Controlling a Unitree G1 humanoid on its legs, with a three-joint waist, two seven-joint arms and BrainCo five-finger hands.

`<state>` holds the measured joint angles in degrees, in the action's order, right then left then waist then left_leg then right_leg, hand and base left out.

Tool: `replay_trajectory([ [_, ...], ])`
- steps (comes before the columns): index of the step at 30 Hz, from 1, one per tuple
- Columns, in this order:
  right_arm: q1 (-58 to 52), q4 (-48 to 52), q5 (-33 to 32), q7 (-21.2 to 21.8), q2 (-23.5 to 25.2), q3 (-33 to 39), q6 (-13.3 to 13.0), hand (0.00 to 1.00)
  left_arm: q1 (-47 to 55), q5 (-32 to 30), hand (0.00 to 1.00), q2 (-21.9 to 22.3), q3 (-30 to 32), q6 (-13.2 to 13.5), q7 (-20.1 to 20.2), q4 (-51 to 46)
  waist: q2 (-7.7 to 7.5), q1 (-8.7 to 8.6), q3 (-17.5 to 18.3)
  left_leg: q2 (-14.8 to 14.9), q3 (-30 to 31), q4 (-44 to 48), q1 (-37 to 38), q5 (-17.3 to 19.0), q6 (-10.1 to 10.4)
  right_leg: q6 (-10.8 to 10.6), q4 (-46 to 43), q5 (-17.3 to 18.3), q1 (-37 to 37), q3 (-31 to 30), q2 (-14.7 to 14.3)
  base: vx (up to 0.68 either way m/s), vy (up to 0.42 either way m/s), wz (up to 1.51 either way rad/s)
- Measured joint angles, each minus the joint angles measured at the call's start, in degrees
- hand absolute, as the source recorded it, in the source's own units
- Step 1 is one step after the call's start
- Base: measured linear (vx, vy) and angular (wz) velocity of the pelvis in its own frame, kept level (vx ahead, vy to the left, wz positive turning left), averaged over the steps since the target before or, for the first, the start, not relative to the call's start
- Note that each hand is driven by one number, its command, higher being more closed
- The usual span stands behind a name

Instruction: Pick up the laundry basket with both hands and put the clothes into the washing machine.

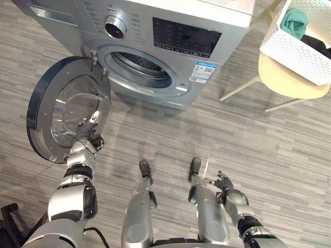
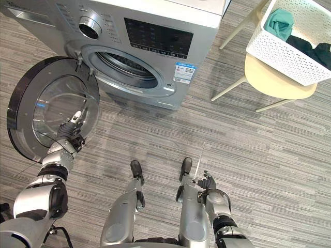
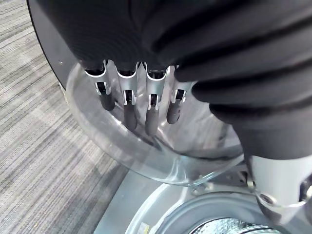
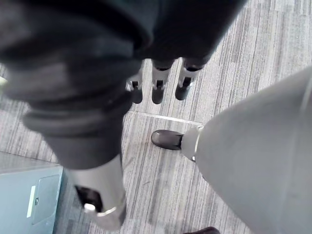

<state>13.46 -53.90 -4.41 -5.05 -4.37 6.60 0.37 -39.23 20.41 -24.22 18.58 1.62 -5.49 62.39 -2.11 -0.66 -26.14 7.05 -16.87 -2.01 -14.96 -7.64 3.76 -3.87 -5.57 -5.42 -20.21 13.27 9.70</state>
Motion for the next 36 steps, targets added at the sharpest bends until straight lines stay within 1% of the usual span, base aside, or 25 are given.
replay_trajectory([
  [3, -0.9, 1.4, 0.1, 0.0, 0.0, 0.0, 0.0, 0.00, 3.8, 0.5, 0.00, 0.9, 1.3, 0.1, 0.1, -1.4, 0.00, 0.11, 0.0, 0.2, -1.5, 1.0, 1.3, 1.3, 0.2, -0.1, -1.2, 0.6, 0.1, -1.7, 0.0, 0.02, -0.007, -0.25],
  [5, -1.8, 1.8, 0.6, 0.0, 0.0, -0.6, 0.0, 0.00, 6.8, 0.4, 0.00, 2.3, 1.8, 0.2, 0.1, -2.2, -0.20, 0.94, -0.4, 1.3, -3.2, 5.9, 1.4, 4.4, 0.1, -0.1, -2.1, 0.9, 0.6, -3.3, -0.5, 0.03, -0.040, -0.58],
  [6, -2.7, 2.6, 0.9, 0.1, 0.1, -1.0, 0.0, 0.00, 9.4, 0.4, 0.00, 3.8, 1.7, 0.3, 0.2, -2.6, 0.07, 1.54, -1.0, 3.6, -4.1, 13.9, 0.6, 8.9, 0.1, 0.1, -3.7, 1.7, 1.5, -5.0, -1.4, 0.02, -0.057, -0.65],
  [9, -5.0, 3.7, 3.6, 0.3, 0.3, -1.0, 0.0, 0.00, 15.8, -0.6, 0.00, 7.5, 0.4, 1.1, 1.1, -4.8, 0.97, 1.41, -1.5, 8.9, -5.5, 27.0, -0.1, 16.9, 0.7, 0.4, -7.6, 3.5, 2.2, -8.1, -4.8, -0.01, 0.014, -0.81],
  [12, -7.0, 3.5, 5.1, 0.3, -0.6, -0.7, 0.1, 0.00, 20.0, -0.8, 0.00, 12.8, -2.0, 1.2, 3.2, -4.8, 0.85, 0.69, -1.6, 10.8, -9.5, 31.9, 2.1, 20.8, 0.2, -0.4, -10.1, 4.1, 1.9, -12.9, -6.1, -0.04, 0.109, -0.82],
  [14, -7.0, 3.6, 6.0, 0.5, -1.2, -0.8, 0.0, 0.00, 22.8, -0.8, 0.00, 14.7, -2.7, 1.2, 3.4, -4.3, 0.63, -1.11, -1.6, 10.4, -13.4, 32.8, 4.5, 22.9, -0.5, -1.6, -10.4, 4.8, 1.1, -15.5, -5.7, -0.11, 0.130, -0.85],
  [15, -6.8, 3.6, 6.4, 0.7, -1.2, -0.7, 0.0, 0.00, 23.4, -0.8, 0.00, 14.8, -2.8, 1.2, 3.5, -4.3, 0.27, -1.71, -1.6, 9.8, -14.7, 32.5, 5.2, 23.4, -0.7, -0.9, -10.6, 5.2, 0.8, -13.9, -4.4, -0.13, 0.177, -0.88],
  [17, -6.6, 3.3, 6.8, 2.3, -1.8, 0.9, 0.0, 0.00, 24.9, -0.8, 0.00, 15.0, -2.4, 1.2, 3.4, -4.3, 0.12, -2.47, -1.6, 9.7, -20.9, 29.4, 8.1, 22.5, -2.2, 3.4, -12.6, 6.6, 0.2, -1.7, 2.2, -0.07, 0.160, -0.93],
  [19, -6.6, 1.4, 7.1, 2.6, -2.4, 2.1, 0.0, 0.00, 26.1, -0.9, 0.00, 15.0, -2.0, 1.3, 3.4, -4.3, -0.09, -2.30, -1.4, 10.0, -23.6, 28.5, 10.2, 22.3, -2.0, 6.2, -20.8, 9.8, 1.5, 8.3, 5.5, 0.04, 0.048, -0.77],
  [20, -6.7, -1.3, 7.4, 2.6, -2.6, 2.1, 0.1, 0.00, 27.5, -0.9, 0.00, 15.1, -2.1, 1.3, 3.4, -4.3, -0.30, -2.05, -0.7, 10.0, -25.8, 27.8, 12.3, 22.1, -1.4, 6.0, -19.6, 11.8, 4.9, 13.6, 6.0, 0.09, 0.034, -0.85],
  [21, -6.6, -2.3, 7.4, 2.6, -2.7, 2.3, 0.1, 0.00, 28.4, -0.9, 0.00, 15.5, -1.8, 1.3, 3.4, -4.3, 0.29, -1.97, -0.1, 10.1, -27.2, 27.0, 13.1, 21.8, -0.9, 4.7, -17.4, 10.3, 5.2, 13.9, 5.0, 0.09, 0.020, -0.89],
  [22, -6.8, -3.4, 7.5, 2.8, -2.9, 2.6, 0.1, 0.00, 29.7, -0.9, 0.00, 16.4, -0.7, 1.2, 3.5, -4.2, 1.25, -2.37, 1.3, 9.9, -29.0, 25.0, 13.8, 20.8, -0.1, 5.5, -14.1, 8.8, 5.4, 13.9, 3.2, 0.14, -0.008, -0.93],
  [23, -7.0, -5.0, 7.7, 2.9, -3.5, 4.1, 0.1, 0.00, 31.4, -0.9, 0.00, 18.5, 0.1, 1.2, 3.9, -3.8, 2.69, -2.80, 3.4, 9.7, -32.0, 20.5, 15.7, 18.7, 0.4, 7.1, -11.2, 10.0, 6.7, 19.0, 3.5, 0.16, -0.012, -1.53],
  [24, -7.3, -7.0, 9.0, 2.8, -4.1, 5.1, 0.5, 0.00, 33.7, -1.2, 0.00, 19.7, 0.0, 1.2, 4.2, -3.7, 3.54, -2.31, 5.6, 8.9, -36.7, 16.5, 19.6, 17.2, 2.3, 7.6, -12.0, 9.9, 9.3, 29.0, 6.1, 0.17, -0.038, -1.60],
  [26, -7.9, -8.1, 9.5, 2.9, -3.9, 5.6, 0.7, 0.00, 34.9, -1.9, 0.00, 20.0, 0.1, 1.1, 4.2, -3.0, 4.02, -2.23, 7.2, 9.1, -38.5, 16.0, 21.7, 16.7, 3.1, 5.0, -11.1, 8.2, 10.1, 28.6, 4.6, 0.13, -0.124, -1.33],
  [27, -9.2, -8.2, 9.5, 3.0, -4.0, 6.3, 0.6, 0.00, 35.1, -3.3, 0.00, 20.3, 0.1, 1.0, 4.2, -1.6, 5.42, -3.22, 9.0, 11.7, -38.5, 17.9, 22.4, 16.1, 4.0, 4.8, -9.7, 8.4, 10.2, 26.7, 1.5, 0.19, -0.222, -0.99],
  [28, -9.3, -8.3, 9.6, 3.1, -4.0, 6.3, 0.7, 0.00, 35.2, -3.7, 0.00, 20.4, 0.5, 1.0, 4.2, -1.6, 5.58, -3.55, 9.3, 13.2, -38.7, 20.0, 22.7, 16.1, 4.0, 5.0, -9.5, 8.7, 10.2, 25.5, 0.2, 0.24, -0.267, -1.36],
  [29, -9.2, -8.9, 9.6, 3.2, -4.0, 6.3, 0.8, 0.00, 35.3, -4.5, 0.00, 20.7, 3.0, 1.0, 4.2, -1.5, 5.51, -3.30, 9.5, 17.1, -39.0, 26.5, 24.0, 15.4, 4.5, 6.1, -9.7, 9.7, 10.8, 22.7, -2.2, 0.24, -0.262, -1.91],
  [30, -9.4, -9.5, 9.8, 3.6, -3.6, 5.8, 0.8, 0.00, 36.3, -5.4, 0.00, 21.2, 5.8, 1.0, 4.1, -1.3, 5.35, -2.90, 9.6, 22.3, -37.4, 36.7, 25.0, 11.9, 0.9, 7.3, -9.4, 11.0, 12.5, 17.9, -5.6, 0.25, -0.262, -2.09],
  [31, -9.4, -9.9, 9.8, 3.7, -3.2, 5.7, 0.8, 0.00, 37.0, -5.3, 0.00, 21.3, 6.6, 1.0, 3.9, -1.3, 5.08, -2.67, 10.0, 24.3, -35.0, 41.6, 24.3, 8.8, -4.0, 7.6, -9.0, 11.4, 13.1, 15.6, -6.9, 0.23, -0.215, -2.14],
  [32, -9.9, -10.1, 9.8, 3.9, -2.6, 5.8, 1.0, 0.00, 38.3, -5.3, 0.00, 21.4, 7.0, 1.1, 3.8, -1.3, 4.47, -1.63, 11.0, 26.4, -29.5, 48.9, 21.3, 1.2, -13.5, 8.1, -8.6, 11.9, 13.5, 11.9, -8.1, 0.17, -0.094, -1.57],
  [33, -10.2, -10.1, 9.8, 4.0, -2.5, 6.0, 1.1, 0.00, 38.8, -5.3, 0.00, 21.8, 7.1, 1.1, 3.8, -1.3, 4.28, -1.15, 11.3, 26.5, -24.3, 53.0, 18.4, 1.7, -14.9, 8.2, -8.3, 12.1, 14.0, 9.3, -8.4, 0.30, -0.067, -2.12],
  [34, -10.5, -10.6, 9.8, 3.9, -2.6, 5.9, 1.2, 0.00, 39.5, -5.3, 0.00, 22.7, 8.3, 1.9, 3.5, -1.8, 4.01, 0.23, 11.3, 24.0, -13.2, 60.5, 11.7, 9.1, -8.4, 9.1, -8.1, 12.7, 15.3, 4.0, -9.8, 0.30, -0.031, -1.91],
  [35, -10.9, -11.5, 9.8, 4.0, -2.7, 6.0, 1.2, 0.00, 39.4, -5.3, 0.00, 22.5, 8.7, 2.0, 3.3, -1.9, 3.72, 1.14, 11.3, 22.0, -8.6, 62.0, 8.7, 12.0, -5.3, 8.9, -7.7, 12.9, 16.8, 1.8, -10.2, 0.31, -0.013, -1.79],
  [36, -11.1, -12.1, 10.0, 4.0, -2.8, 5.9, 1.3, 0.00, 39.6, -5.3, 0.00, 22.4, 8.6, 1.8, 3.2, -1.8, 3.46, 1.70, 11.3, 20.7, -6.6, 61.9, 7.4, 13.1, -4.8, 8.9, -7.1, 13.0, 18.2, 0.2, -10.5, 0.24, 0.015, -1.30],
])
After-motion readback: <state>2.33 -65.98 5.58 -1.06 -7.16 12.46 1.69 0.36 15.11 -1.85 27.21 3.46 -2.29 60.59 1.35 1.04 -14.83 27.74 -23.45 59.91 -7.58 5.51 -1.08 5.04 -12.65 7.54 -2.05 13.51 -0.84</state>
